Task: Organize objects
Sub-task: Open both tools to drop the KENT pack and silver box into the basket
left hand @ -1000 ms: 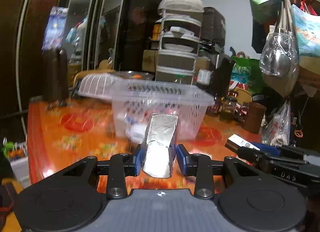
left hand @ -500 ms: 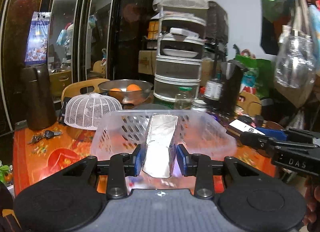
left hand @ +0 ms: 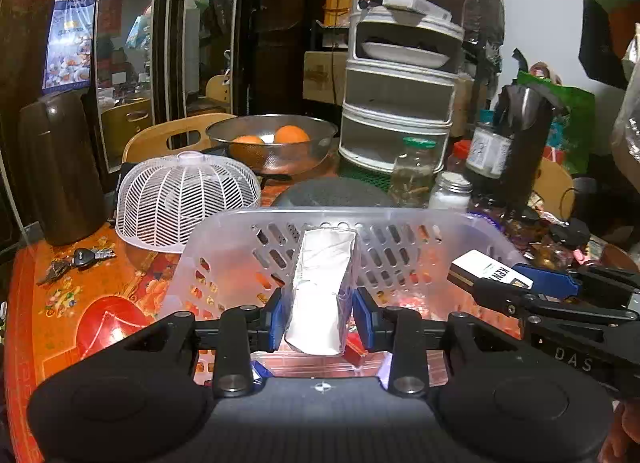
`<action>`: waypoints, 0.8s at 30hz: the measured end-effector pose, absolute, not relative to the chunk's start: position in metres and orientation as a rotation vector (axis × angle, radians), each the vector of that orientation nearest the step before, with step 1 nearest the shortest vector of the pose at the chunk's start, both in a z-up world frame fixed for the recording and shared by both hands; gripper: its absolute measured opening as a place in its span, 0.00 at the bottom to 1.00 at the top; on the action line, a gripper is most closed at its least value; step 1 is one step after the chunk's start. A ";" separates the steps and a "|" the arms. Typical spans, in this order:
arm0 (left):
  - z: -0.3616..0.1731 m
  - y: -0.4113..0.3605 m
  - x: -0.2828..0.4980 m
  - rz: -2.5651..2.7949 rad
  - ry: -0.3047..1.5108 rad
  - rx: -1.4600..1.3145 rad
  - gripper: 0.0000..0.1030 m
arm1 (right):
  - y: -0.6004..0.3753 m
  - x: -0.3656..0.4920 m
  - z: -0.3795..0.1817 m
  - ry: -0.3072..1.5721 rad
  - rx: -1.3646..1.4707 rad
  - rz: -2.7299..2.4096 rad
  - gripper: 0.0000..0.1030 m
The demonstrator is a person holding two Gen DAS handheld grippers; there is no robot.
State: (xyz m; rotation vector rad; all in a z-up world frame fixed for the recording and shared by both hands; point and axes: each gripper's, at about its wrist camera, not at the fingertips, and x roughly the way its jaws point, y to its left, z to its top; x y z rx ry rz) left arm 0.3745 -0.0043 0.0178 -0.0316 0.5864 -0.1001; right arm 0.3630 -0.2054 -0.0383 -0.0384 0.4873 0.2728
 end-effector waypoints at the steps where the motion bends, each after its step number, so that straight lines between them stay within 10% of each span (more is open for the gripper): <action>1: 0.015 -0.004 0.376 -0.098 0.589 -0.027 0.38 | -0.205 0.364 -0.040 0.492 -0.037 0.272 0.43; 6: 0.008 -0.004 0.382 -0.090 0.584 -0.027 0.42 | -0.203 0.367 -0.041 0.481 -0.043 0.275 0.44; 8: 0.009 -0.004 0.382 -0.086 0.573 -0.017 0.67 | -0.203 0.366 -0.039 0.468 -0.039 0.275 0.50; 10: 0.011 -0.003 0.374 -0.080 0.538 -0.011 0.88 | -0.206 0.359 -0.035 0.438 -0.021 0.276 0.81; 15: 0.023 0.005 0.321 -0.103 0.412 -0.036 0.99 | -0.221 0.315 -0.019 0.300 0.029 0.286 1.00; 24: -0.055 0.007 0.272 -0.164 0.576 -0.030 1.00 | -0.260 0.216 -0.091 0.396 0.153 0.337 1.00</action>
